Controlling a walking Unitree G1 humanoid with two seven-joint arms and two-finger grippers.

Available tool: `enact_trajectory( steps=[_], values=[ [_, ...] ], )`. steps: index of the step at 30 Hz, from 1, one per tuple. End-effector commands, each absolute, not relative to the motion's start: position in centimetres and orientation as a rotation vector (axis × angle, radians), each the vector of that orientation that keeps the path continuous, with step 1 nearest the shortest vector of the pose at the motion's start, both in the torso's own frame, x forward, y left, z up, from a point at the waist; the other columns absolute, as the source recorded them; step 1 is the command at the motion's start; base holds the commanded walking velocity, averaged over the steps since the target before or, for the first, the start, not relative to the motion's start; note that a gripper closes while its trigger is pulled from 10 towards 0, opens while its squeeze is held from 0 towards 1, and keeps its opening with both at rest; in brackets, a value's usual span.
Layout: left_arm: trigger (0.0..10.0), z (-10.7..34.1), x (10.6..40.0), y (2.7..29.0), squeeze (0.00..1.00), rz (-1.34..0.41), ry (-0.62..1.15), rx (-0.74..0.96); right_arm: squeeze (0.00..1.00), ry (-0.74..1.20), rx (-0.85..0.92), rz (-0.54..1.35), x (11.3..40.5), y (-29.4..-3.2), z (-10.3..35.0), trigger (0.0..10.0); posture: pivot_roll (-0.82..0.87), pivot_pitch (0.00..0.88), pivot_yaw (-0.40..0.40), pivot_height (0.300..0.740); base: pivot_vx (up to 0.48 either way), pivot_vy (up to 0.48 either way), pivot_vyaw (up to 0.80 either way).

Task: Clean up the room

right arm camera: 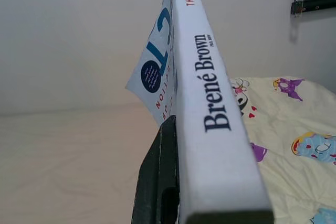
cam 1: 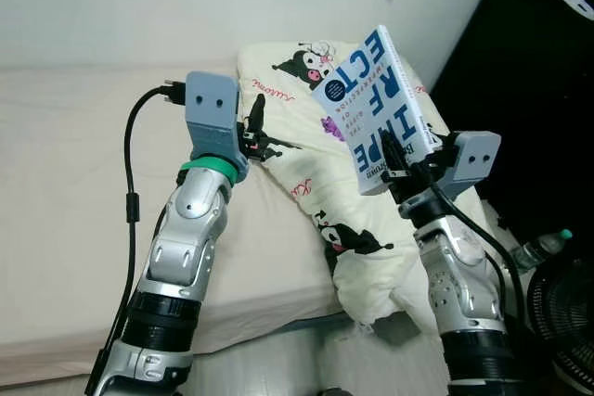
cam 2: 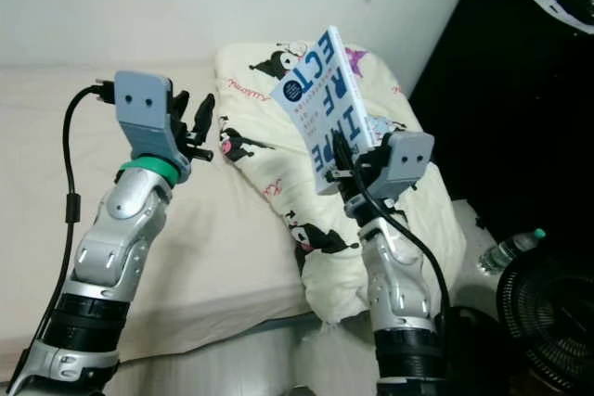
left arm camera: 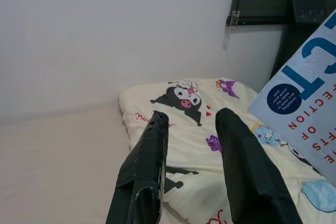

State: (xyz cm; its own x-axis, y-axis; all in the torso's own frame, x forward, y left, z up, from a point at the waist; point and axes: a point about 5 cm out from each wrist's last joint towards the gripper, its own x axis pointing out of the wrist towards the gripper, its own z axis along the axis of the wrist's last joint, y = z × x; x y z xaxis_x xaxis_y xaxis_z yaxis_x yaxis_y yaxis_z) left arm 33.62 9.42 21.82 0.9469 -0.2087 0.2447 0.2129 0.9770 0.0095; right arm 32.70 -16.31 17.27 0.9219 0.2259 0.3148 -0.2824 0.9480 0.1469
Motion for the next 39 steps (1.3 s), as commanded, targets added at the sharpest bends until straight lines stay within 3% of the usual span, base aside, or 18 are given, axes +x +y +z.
enact_trajectory(
  steps=[1,19,39],
  values=[
    [10.0,20.88,33.61,9.37,0.00,-0.222,-0.219,0.001,0.00,-0.317,0.197,0.254,32.65,-16.16,17.29,10.0,-0.05,0.029,-0.007,0.738,0.000,0.000,0.00],
    [10.0,20.52,33.59,9.41,0.00,-0.238,-0.215,0.043,0.00,-0.307,0.202,0.263,32.78,-15.47,17.14,10.0,-0.04,0.024,0.004,0.738,0.000,0.000,0.00],
    [10.0,20.54,33.65,9.34,0.00,-0.247,-0.219,0.059,0.00,-0.300,0.199,0.261,32.63,-15.37,16.78,10.0,-0.05,0.025,0.015,0.738,0.000,-0.480,0.00]
  ],
)
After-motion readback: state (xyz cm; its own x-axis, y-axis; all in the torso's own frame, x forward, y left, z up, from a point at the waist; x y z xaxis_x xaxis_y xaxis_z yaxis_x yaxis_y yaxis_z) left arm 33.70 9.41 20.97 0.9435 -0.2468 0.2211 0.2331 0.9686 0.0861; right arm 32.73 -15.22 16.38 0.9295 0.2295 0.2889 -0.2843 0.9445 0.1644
